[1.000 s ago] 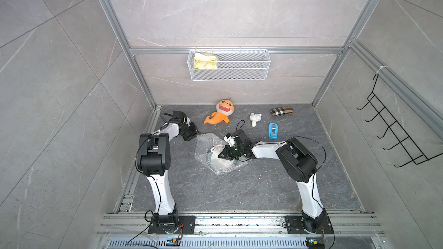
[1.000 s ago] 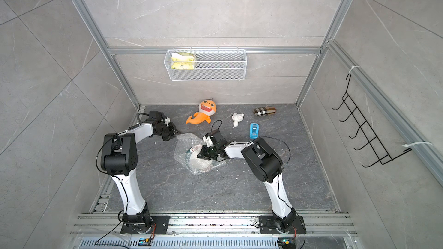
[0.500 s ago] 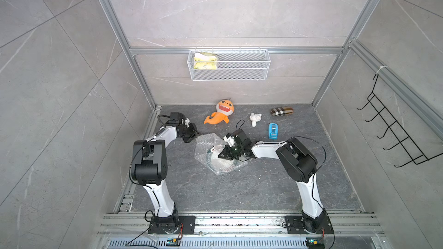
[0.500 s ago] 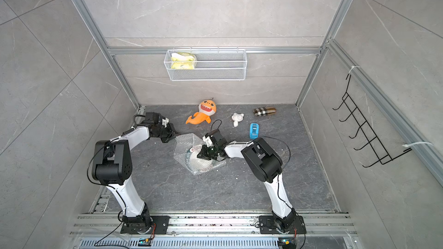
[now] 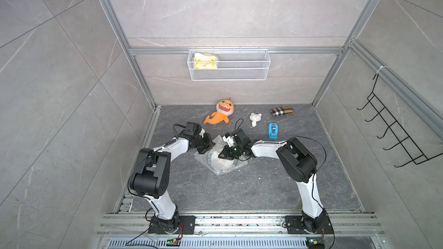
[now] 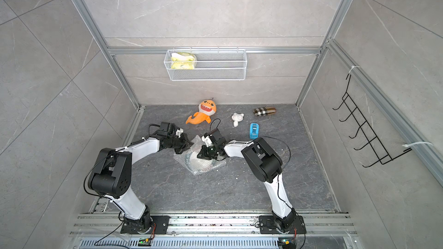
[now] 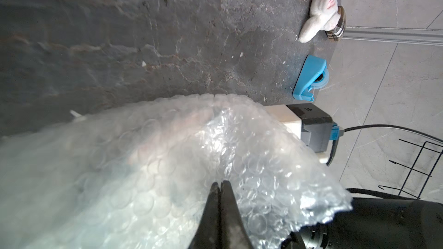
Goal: Wrap dinner plates in bubble wrap
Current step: Wrap the plate in the bubble wrap.
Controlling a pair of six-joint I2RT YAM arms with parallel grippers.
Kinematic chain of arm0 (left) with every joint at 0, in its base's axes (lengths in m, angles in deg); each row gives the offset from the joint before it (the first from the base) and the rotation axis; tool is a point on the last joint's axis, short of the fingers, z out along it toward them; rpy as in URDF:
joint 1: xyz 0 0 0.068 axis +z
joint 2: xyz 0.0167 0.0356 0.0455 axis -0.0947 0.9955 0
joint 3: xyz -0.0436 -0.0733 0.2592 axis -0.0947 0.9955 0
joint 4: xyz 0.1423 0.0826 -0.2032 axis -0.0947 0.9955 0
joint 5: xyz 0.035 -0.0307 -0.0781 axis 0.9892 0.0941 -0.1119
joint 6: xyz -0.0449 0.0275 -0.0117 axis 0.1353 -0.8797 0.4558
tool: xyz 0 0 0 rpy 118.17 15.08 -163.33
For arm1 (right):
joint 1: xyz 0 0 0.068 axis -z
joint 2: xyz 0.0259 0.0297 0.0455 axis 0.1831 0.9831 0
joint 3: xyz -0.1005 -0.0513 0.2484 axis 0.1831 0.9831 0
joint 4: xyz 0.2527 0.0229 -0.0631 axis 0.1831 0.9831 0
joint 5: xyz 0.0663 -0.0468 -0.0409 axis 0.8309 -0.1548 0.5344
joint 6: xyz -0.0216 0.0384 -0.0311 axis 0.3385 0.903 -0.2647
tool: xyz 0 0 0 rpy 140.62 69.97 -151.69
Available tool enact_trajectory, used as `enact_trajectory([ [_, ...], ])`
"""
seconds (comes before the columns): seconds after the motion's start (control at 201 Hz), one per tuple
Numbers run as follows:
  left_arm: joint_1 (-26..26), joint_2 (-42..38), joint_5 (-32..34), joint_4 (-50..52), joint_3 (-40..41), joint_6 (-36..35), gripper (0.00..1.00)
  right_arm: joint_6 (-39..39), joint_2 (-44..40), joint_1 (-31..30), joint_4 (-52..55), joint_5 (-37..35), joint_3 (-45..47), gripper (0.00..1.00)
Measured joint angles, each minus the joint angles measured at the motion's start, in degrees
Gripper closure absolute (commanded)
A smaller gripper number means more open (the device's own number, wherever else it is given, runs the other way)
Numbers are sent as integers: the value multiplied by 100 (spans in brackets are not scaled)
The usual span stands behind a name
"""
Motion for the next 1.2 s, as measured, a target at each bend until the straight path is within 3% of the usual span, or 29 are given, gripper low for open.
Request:
enact_trajectory([
  [0.563,-723,354,485,-1075,426,1032,100,-315,-140,-15,61,302,190,78],
  [0.852,-739,514,498,-1497,796,1049,100,-577,-407,-42,216,382,382,60],
  [0.972,-772,535,479,-1628,844,1045,100,-579,-654,-44,367,337,514,57],
  [1.196,-778,544,431,-1862,957,1025,100,-293,-1381,127,503,284,977,61],
])
